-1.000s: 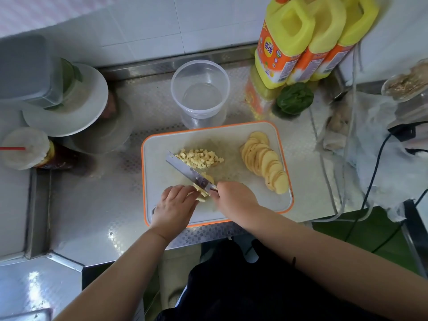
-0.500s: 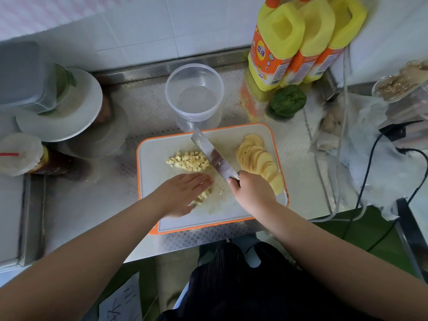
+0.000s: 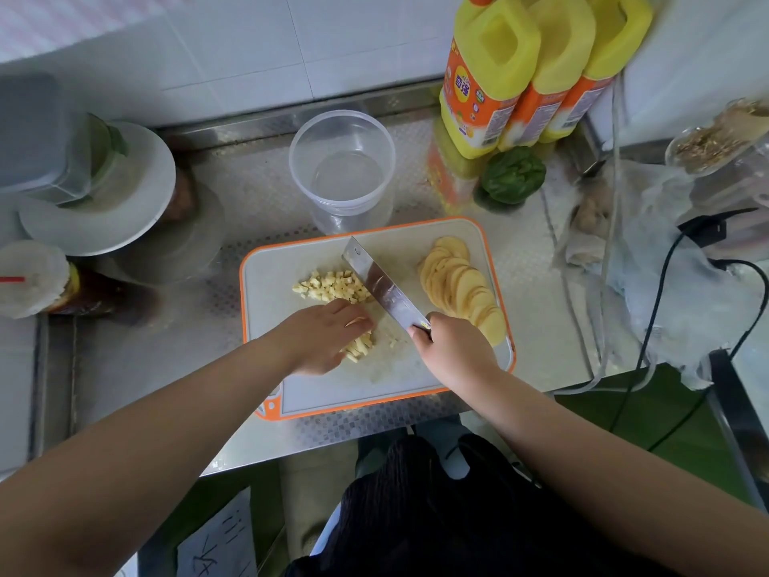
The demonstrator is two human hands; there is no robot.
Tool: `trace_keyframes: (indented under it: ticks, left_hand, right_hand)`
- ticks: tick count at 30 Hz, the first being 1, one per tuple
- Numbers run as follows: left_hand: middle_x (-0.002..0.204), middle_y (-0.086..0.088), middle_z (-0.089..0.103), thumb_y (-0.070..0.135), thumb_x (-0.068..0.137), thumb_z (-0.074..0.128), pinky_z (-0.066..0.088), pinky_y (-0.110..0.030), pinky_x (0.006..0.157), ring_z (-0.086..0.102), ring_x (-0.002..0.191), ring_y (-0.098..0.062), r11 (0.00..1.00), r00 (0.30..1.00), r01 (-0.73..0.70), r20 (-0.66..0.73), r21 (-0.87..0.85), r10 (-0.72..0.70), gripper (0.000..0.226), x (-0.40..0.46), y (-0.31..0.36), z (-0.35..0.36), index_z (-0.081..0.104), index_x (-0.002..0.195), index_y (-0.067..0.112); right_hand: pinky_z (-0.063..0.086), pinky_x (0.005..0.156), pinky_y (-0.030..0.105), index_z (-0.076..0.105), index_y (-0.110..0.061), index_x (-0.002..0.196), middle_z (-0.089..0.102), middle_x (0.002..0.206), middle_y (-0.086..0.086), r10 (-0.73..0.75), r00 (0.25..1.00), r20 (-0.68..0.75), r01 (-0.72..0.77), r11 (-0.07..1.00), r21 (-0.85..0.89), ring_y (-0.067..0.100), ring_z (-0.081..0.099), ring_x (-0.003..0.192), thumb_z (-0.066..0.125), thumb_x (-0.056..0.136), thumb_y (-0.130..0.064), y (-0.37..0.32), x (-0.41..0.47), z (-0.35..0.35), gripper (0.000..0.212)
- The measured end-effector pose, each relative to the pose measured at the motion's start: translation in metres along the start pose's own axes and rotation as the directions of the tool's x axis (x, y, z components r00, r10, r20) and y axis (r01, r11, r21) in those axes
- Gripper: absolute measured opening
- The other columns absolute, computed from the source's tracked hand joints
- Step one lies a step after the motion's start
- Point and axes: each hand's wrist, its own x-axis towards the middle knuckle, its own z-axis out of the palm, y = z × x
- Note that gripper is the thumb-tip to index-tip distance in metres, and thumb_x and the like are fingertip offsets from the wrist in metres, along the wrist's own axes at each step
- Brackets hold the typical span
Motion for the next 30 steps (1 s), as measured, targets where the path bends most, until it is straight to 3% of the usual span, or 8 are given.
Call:
trace_keyframes:
  ticks: [7,13,16,20,24,26,30]
  left_hand:
    - [0.15,-0.009,0.039,0.03,0.092,0.061,0.047,-0.038,0.098,0.038,0.132,-0.031,0.995,0.996,0.061,-0.053,-0.08,-0.065,0.063,-0.006,0.004,0.009,0.038,0.149,0.015]
    - [0.145,-0.012,0.041,0.03,0.089,0.064,0.046,-0.038,0.1,0.039,0.131,-0.031,0.95,0.963,0.228,-0.097,-0.212,-0.253,0.062,-0.009,0.019,0.017,0.043,0.145,0.013]
    - [0.141,-0.014,0.043,0.026,0.085,0.067,0.049,-0.045,0.098,0.042,0.125,-0.035,0.885,0.921,0.338,-0.081,-0.322,-0.381,0.06,-0.009,0.03,0.022,0.049,0.139,0.009]
    - [0.141,-0.007,0.037,0.03,0.086,0.064,0.044,-0.038,0.102,0.036,0.127,-0.028,0.743,0.824,0.503,-0.014,-0.441,-0.567,0.06,-0.006,0.046,0.025,0.043,0.14,0.015]
    - [0.138,-0.005,0.032,0.028,0.088,0.062,0.036,-0.036,0.104,0.03,0.127,-0.026,0.51,0.665,0.629,0.066,-0.587,-0.744,0.056,0.002,0.068,0.025,0.039,0.137,0.016]
    - [0.136,-0.007,0.032,0.027,0.089,0.062,0.034,-0.035,0.104,0.031,0.123,-0.027,0.393,0.574,0.661,0.092,-0.639,-0.814,0.054,0.007,0.08,0.027,0.039,0.136,0.013]
    - [0.137,-0.008,0.031,0.031,0.093,0.059,0.037,-0.037,0.101,0.03,0.125,-0.028,0.202,0.42,0.669,0.14,-0.715,-0.897,0.054,0.012,0.103,0.028,0.035,0.138,0.012]
  right_hand:
    - [0.021,0.043,0.03,0.026,-0.018,0.062,0.039,0.055,-0.001,-0.004,1.0,0.01,0.004,1.0,-0.008,0.021,0.041,0.053,0.042,0.099,-0.04,0.003,0.001,0.002,0.046]
    - [0.02,0.043,0.03,0.027,-0.019,0.062,0.039,0.055,-0.001,-0.009,1.0,0.023,0.01,1.0,-0.023,0.022,0.043,0.056,0.042,0.099,-0.04,0.004,0.001,0.003,0.045]
    - [0.02,0.043,0.03,0.026,-0.02,0.062,0.038,0.056,-0.002,-0.018,0.999,0.038,0.019,0.999,-0.03,0.02,0.042,0.055,0.042,0.099,-0.04,0.003,0.0,0.003,0.044]
    - [0.021,0.044,0.028,0.026,-0.022,0.063,0.039,0.058,-0.003,-0.015,0.998,0.057,0.017,0.999,-0.039,0.019,0.043,0.058,0.042,0.099,-0.04,0.002,0.0,0.002,0.043]
    - [0.027,0.048,0.031,0.033,-0.018,0.068,0.04,0.062,-0.004,0.004,0.995,0.097,-0.002,1.0,-0.025,0.021,0.046,0.063,0.042,0.099,-0.039,0.0,0.002,0.003,0.039]
    - [0.03,0.054,0.03,0.039,-0.015,0.076,0.041,0.064,-0.003,-0.006,0.995,0.1,0.011,0.999,-0.045,0.022,0.045,0.067,0.042,0.099,-0.04,-0.002,0.002,0.003,0.033]
    - [0.031,0.052,0.029,0.043,-0.017,0.081,0.046,0.066,-0.003,-0.073,0.992,0.1,0.087,0.986,-0.14,0.02,0.048,0.065,0.041,0.099,-0.041,-0.004,0.001,0.007,0.03]
